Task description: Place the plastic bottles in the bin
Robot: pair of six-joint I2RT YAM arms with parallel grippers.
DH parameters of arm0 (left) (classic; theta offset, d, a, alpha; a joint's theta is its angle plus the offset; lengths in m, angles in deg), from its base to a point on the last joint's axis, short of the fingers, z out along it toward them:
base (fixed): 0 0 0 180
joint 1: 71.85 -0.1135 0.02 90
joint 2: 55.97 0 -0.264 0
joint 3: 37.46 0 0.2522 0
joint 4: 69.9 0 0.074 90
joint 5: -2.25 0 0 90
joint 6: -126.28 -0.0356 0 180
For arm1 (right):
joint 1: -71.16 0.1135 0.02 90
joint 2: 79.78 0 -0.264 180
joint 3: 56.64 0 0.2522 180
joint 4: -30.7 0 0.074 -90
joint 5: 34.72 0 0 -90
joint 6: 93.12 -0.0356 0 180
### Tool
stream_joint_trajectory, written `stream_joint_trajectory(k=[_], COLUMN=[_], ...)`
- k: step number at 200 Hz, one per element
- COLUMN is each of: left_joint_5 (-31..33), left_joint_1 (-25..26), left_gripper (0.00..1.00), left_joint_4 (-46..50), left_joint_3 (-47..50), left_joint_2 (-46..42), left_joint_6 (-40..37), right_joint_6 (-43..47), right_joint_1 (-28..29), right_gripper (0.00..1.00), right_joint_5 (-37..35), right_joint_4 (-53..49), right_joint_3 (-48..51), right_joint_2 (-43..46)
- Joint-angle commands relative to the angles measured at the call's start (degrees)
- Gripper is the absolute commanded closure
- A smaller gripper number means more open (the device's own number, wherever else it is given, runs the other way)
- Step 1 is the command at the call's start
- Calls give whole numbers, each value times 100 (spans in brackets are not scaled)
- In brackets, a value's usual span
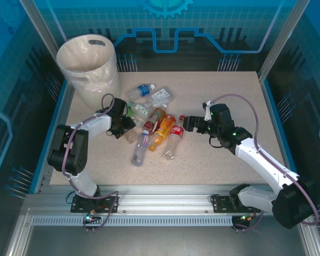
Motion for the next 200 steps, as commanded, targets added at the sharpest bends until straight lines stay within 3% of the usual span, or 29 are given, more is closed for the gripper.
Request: stream_joint_trajectory(k=[1,72,127,200], left_joint_5=[129,819,1533,1911], left_joint_1=[5,14,22,4], left_gripper=[42,49,50,49], left_joint_4=[-31,-472,-698,-2431], left_joint_3=[221,662,64,-1201], left_joint_2=[-258,-1775,-2940,-2865], left_joint_6=[-230,-231,-672,-2006], right_joint_6=[303,1134,1109,837], right_joint_1=[93,169,199,206], right_gripper=[0,0,0,0], right_joint_5=[-47,-25,184,-32], right_joint_4=[251,890,1359,1928], right_joint_3=[53,317,346,420], right_joint_2=[179,582,695,720])
